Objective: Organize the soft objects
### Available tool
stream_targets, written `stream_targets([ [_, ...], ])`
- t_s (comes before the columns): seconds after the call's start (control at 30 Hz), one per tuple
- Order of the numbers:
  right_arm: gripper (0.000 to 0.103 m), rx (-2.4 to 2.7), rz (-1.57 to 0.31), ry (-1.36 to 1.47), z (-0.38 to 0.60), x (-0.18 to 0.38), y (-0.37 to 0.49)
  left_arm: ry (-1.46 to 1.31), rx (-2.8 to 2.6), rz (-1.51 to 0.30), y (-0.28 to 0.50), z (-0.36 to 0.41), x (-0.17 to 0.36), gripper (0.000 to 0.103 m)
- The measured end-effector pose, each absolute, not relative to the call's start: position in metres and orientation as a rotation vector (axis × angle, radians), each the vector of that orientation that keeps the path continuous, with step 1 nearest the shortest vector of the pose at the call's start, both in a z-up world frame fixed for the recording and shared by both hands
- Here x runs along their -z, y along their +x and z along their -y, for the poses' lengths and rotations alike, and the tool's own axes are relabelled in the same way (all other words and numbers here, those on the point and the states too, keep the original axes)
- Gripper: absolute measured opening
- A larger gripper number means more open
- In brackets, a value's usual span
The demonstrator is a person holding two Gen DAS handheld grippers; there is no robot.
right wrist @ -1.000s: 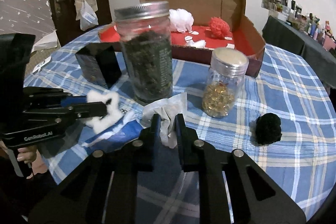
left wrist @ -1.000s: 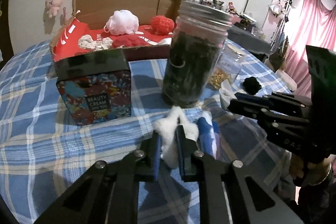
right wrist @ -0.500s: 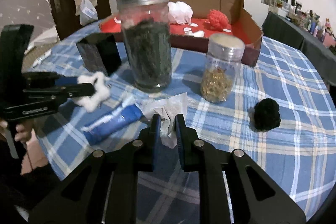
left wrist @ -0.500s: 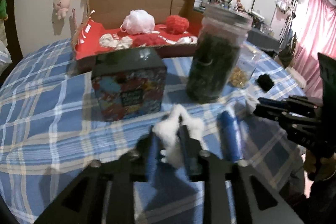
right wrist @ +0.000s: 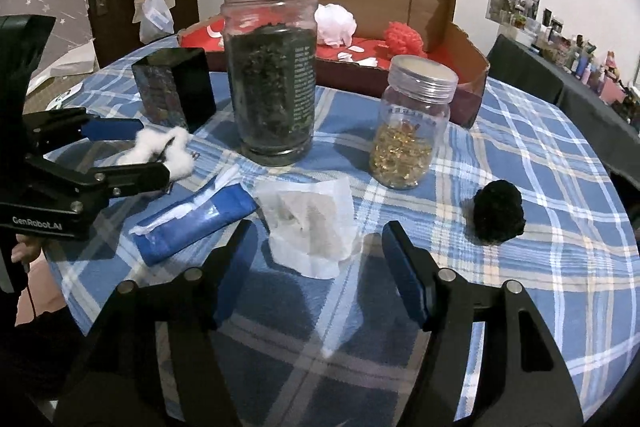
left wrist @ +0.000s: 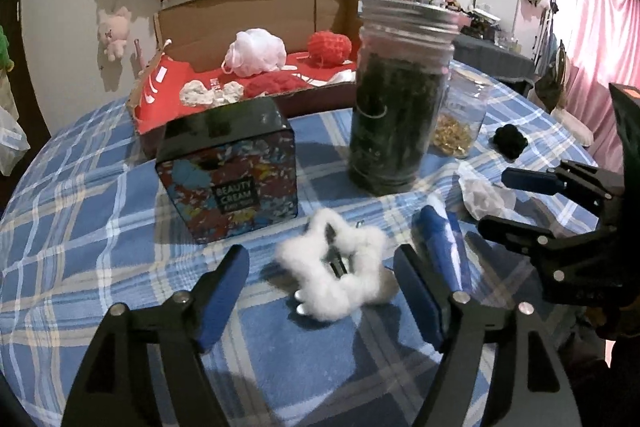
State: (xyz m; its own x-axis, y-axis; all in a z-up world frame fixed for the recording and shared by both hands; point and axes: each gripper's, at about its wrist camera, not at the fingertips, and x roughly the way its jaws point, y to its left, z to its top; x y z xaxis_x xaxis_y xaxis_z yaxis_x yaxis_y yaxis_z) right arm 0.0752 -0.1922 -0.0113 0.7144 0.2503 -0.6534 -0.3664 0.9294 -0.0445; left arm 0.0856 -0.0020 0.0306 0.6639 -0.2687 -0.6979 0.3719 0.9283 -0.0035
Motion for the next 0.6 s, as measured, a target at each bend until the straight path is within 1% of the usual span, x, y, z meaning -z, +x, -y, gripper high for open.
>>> stream_targets([
  [0.17, 0.063, -0.333, -0.694, -0.169, 0.191, 0.012, 0.081, 0.200, 0.329, -0.780, 0.089, 0.011, -0.024, 0.077],
  [0.2, 0.061, -0.333, -0.694, -0.166, 0.191, 0.012, 0.082, 0.205, 0.326, -0.782, 0.089, 0.012, -0.023, 0.077],
  [0.23, 0.054, -0.338, -0.694, -0.158, 0.191, 0.013, 0.083, 0.206, 0.324, -0.781, 0.089, 0.012, -0.022, 0.075],
  [0.27, 0.050, -0.344, -0.696, -0.146, 0.192, 0.014, 0.084, 0.205, 0.326, -0.778, 0.088, 0.012, -0.022, 0.073],
  [0.3, 0.042, -0.357, -0.699, -0.126, 0.194, 0.014, 0.085, 0.208, 0.326, -0.772, 0.087, 0.012, -0.022, 0.066],
  [0.33, 0.037, -0.365, -0.705, -0.118, 0.194, 0.015, 0.086, 0.212, 0.333, -0.766, 0.086, 0.012, -0.022, 0.058],
  [0.37, 0.034, -0.368, -0.704, -0.118, 0.194, 0.016, 0.086, 0.217, 0.345, -0.761, 0.084, 0.014, -0.022, 0.055],
  [0.4, 0.030, -0.365, -0.696, -0.121, 0.193, 0.015, 0.085, 0.223, 0.356, -0.754, 0.081, 0.015, -0.022, 0.049],
  [0.43, 0.024, -0.362, -0.677, -0.117, 0.194, 0.013, 0.082, 0.227, 0.362, -0.749, 0.079, 0.017, -0.022, 0.048],
  [0.5, 0.021, -0.370, -0.670, -0.106, 0.195, 0.009, 0.081, 0.231, 0.362, -0.746, 0.076, 0.018, -0.023, 0.047],
  [0.6, 0.020, -0.375, -0.662, -0.088, 0.198, 0.004, 0.081, 0.206, 0.377, -0.745, 0.075, 0.015, -0.027, 0.045],
])
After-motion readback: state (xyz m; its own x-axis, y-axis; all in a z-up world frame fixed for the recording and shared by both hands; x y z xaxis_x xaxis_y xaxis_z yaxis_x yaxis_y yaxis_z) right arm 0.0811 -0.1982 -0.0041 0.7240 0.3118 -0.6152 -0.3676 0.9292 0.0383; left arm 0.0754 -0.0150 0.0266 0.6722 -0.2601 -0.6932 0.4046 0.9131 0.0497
